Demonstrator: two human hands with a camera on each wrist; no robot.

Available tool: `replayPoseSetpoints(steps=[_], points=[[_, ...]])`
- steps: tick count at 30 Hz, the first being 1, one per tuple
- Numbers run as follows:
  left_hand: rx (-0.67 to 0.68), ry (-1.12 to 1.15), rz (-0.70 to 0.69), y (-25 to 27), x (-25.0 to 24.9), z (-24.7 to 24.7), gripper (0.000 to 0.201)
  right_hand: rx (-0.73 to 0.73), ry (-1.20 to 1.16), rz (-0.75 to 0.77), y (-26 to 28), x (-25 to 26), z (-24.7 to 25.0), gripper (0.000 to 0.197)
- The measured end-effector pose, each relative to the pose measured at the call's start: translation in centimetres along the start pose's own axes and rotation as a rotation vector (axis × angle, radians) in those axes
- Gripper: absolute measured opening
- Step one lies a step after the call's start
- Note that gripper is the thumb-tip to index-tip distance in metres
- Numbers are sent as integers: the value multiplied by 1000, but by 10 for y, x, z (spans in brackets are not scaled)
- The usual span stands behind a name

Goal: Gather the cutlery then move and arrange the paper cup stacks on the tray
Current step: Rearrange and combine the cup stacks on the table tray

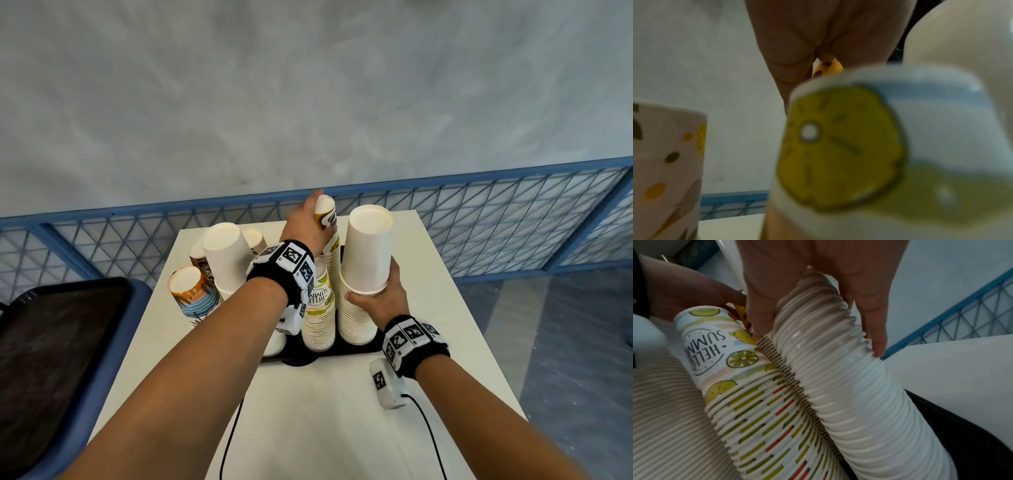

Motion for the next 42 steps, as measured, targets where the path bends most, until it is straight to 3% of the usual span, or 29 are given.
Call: replayPoseSetpoints(steps=[5, 10, 15, 18, 21, 23, 27, 31, 36, 39, 42], points=[[-72, 13, 18, -7, 10, 2, 67, -27, 13, 2, -14, -4, 1, 99], [-60, -16, 9, -10, 13, -1, 68, -33, 22, 12, -38, -1, 0, 100], [-27, -2, -48, 8, 6, -3, 83, -1, 48, -5, -49, -2, 0, 101], [-122, -21, -80, 37, 1, 6, 85, 17, 53, -9, -47, -5, 2, 106], [-291, -47, -239, 75, 0, 22, 63, 27, 50, -67, -38, -12, 4, 113], [-376, -36, -330, 97, 6, 31, 48, -13, 77, -125, -28, -21, 5, 105], [-489, 6, -384, 121, 33, 48, 31, -112, 122, -196, -3, -42, -2, 63], [-631, 59, -325, 136, 73, 64, 25, 84, 197, -232, 22, -49, -26, 26], [-733, 178, -64, 146, 132, 80, 49, 426, 246, -177, 55, -38, -74, 16], [-688, 173, 60, 143, 165, 84, 71, 593, 270, -161, 77, -26, -104, 34], [-599, 192, 132, 134, 189, 87, 86, 616, 283, -127, 87, -8, -126, 58]])
Point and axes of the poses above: each hand's wrist, its own y-axis away from the middle knuckle, its own z-axis out of the back of the hand, x = y × z, the point moved 4 cm from there along -y, towards the middle knuckle, and after that the axes turned 3 degrees about y, right-handed, at the moved point
